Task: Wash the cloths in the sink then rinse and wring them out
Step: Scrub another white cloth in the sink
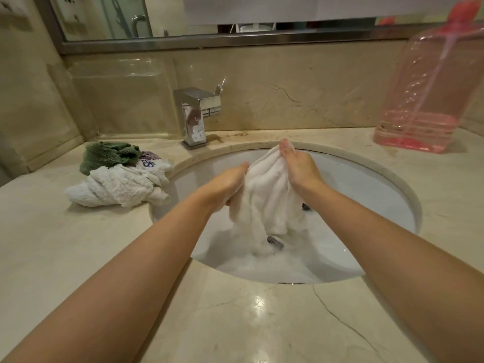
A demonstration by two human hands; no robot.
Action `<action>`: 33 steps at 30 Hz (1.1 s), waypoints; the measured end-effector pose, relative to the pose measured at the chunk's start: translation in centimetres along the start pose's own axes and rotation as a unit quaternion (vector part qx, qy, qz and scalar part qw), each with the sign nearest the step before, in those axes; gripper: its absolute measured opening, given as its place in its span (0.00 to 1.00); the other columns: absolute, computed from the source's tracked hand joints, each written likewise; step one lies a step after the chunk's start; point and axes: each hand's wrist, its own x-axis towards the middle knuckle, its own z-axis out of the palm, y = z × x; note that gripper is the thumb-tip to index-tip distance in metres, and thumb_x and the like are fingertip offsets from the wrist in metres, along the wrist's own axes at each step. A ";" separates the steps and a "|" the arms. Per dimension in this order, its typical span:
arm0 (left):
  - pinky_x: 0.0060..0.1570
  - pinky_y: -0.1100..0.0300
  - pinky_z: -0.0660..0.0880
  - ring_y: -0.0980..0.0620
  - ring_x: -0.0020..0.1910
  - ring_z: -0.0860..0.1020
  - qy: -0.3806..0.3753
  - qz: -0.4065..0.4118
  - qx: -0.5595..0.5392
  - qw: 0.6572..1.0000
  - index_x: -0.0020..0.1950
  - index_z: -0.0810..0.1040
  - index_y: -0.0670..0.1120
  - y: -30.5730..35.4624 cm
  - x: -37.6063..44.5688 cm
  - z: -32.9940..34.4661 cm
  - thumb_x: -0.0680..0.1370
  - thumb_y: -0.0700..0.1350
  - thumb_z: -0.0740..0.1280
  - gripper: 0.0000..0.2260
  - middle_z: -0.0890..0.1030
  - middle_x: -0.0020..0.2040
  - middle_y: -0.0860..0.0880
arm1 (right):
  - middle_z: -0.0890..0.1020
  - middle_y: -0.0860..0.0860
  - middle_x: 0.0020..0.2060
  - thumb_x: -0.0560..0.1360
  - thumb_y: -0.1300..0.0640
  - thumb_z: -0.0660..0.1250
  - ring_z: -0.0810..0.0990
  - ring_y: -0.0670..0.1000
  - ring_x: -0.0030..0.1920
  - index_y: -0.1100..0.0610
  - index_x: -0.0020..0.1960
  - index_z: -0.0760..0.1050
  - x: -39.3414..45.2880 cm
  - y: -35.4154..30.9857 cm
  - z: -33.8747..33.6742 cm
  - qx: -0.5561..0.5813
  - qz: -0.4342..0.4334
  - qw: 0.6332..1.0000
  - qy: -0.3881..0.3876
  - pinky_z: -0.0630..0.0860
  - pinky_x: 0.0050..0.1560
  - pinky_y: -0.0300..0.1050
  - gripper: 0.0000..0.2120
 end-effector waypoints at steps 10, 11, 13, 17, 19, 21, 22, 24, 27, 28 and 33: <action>0.45 0.57 0.75 0.48 0.42 0.79 0.112 0.017 -0.184 0.976 0.45 0.77 0.45 0.9 -0.2 0.4 0.78 0.53 0.66 0.11 0.80 0.43 0.47 | 0.65 0.47 0.27 0.73 0.52 0.65 0.62 0.46 0.29 0.58 0.31 0.65 -2.9 -2.4 2.0 0.136 -0.170 0.968 0.127 0.62 0.32 0.41 0.17; 0.45 0.57 0.76 0.49 0.42 0.79 0.099 0.013 -0.198 0.975 0.46 0.78 0.45 0.7 -0.3 0.6 0.78 0.52 0.65 0.11 0.81 0.43 0.47 | 0.65 0.46 0.25 0.75 0.52 0.67 0.63 0.46 0.29 0.55 0.30 0.63 -3.7 -2.7 2.9 0.109 -0.195 0.968 0.118 0.62 0.33 0.42 0.20; 0.35 0.61 0.76 0.50 0.37 0.79 0.074 0.012 -0.240 0.968 0.42 0.78 0.44 0.6 -0.6 0.9 0.80 0.48 0.62 0.11 0.80 0.36 0.47 | 0.68 0.45 0.24 0.79 0.51 0.65 0.68 0.48 0.30 0.49 0.29 0.62 -4.3 -3.1 4.3 0.020 -0.207 0.969 0.132 0.64 0.34 0.45 0.21; 0.18 0.69 0.65 0.54 0.16 0.70 0.046 -0.011 -0.288 0.957 0.32 0.69 0.44 0.7 -1.4 2.1 0.81 0.42 0.59 0.17 0.71 0.18 0.50 | 0.71 0.48 0.28 0.80 0.52 0.59 0.71 0.54 0.37 0.53 0.30 0.65 -3.1 -2.9 3.6 -0.063 -0.096 0.983 0.142 0.63 0.32 0.45 0.19; 0.20 0.69 0.68 0.55 0.19 0.73 0.076 -0.013 -0.319 0.945 0.34 0.70 0.44 0.8 -0.8 1.9 0.82 0.42 0.57 0.16 0.73 0.20 0.51 | 0.73 0.48 0.30 0.80 0.51 0.60 0.70 0.51 0.34 0.50 0.33 0.65 -4.3 -2.8 4.3 -0.089 -0.177 0.973 0.121 0.62 0.31 0.45 0.17; 0.23 0.70 0.70 0.57 0.21 0.74 0.100 -0.009 -0.339 0.936 0.36 0.70 0.44 0.3 -0.8 1.5 0.84 0.42 0.53 0.17 0.73 0.20 0.51 | 0.72 0.46 0.29 0.80 0.50 0.61 0.69 0.48 0.31 0.46 0.33 0.64 -5.7 -2.9 5.4 -0.106 -0.241 0.960 0.097 0.62 0.32 0.45 0.17; 0.26 0.69 0.70 0.56 0.23 0.75 0.092 -0.015 -0.337 0.937 0.36 0.69 0.44 0.3 -1.0 1.4 0.84 0.43 0.51 0.18 0.73 0.20 0.50 | 0.72 0.45 0.28 0.81 0.51 0.61 0.69 0.46 0.31 0.46 0.32 0.64 -5.2 -3.0 5.5 -0.098 -0.226 0.965 0.093 0.62 0.32 0.44 0.18; 0.26 0.68 0.70 0.53 0.23 0.74 0.077 -0.016 -0.259 0.963 0.33 0.69 0.43 0.2 -1.6 1.4 0.83 0.42 0.52 0.19 0.72 0.19 0.48 | 0.71 0.45 0.28 0.81 0.51 0.60 0.70 0.47 0.31 0.48 0.30 0.64 -3.6 -3.0 5.3 -0.080 -0.145 0.983 0.081 0.62 0.33 0.44 0.20; 0.22 0.69 0.67 0.54 0.21 0.71 0.072 -0.013 -0.292 0.954 0.32 0.66 0.45 -0.1 -1.1 1.0 0.83 0.41 0.53 0.18 0.70 0.23 0.49 | 0.69 0.44 0.26 0.80 0.52 0.60 0.68 0.47 0.30 0.45 0.29 0.62 -4.3 -3.0 5.5 -0.087 -0.194 0.972 0.096 0.61 0.32 0.45 0.21; 0.25 0.67 0.69 0.55 0.25 0.72 0.072 -0.023 -0.339 0.938 0.34 0.67 0.46 0.0 -0.8 0.9 0.83 0.42 0.53 0.17 0.72 0.27 0.50 | 0.68 0.44 0.25 0.80 0.53 0.61 0.67 0.47 0.29 0.44 0.29 0.60 -5.2 -3.2 5.7 -0.087 -0.241 0.962 0.090 0.62 0.31 0.46 0.22; 0.28 0.62 0.71 0.50 0.32 0.77 0.017 -0.057 -0.354 0.933 0.40 0.72 0.46 0.7 -1.8 1.2 0.84 0.44 0.52 0.15 0.78 0.27 0.47 | 0.68 0.47 0.25 0.80 0.55 0.58 0.67 0.50 0.30 0.51 0.29 0.62 -2.6 -2.5 5.0 -0.105 -0.177 0.974 0.091 0.61 0.34 0.45 0.20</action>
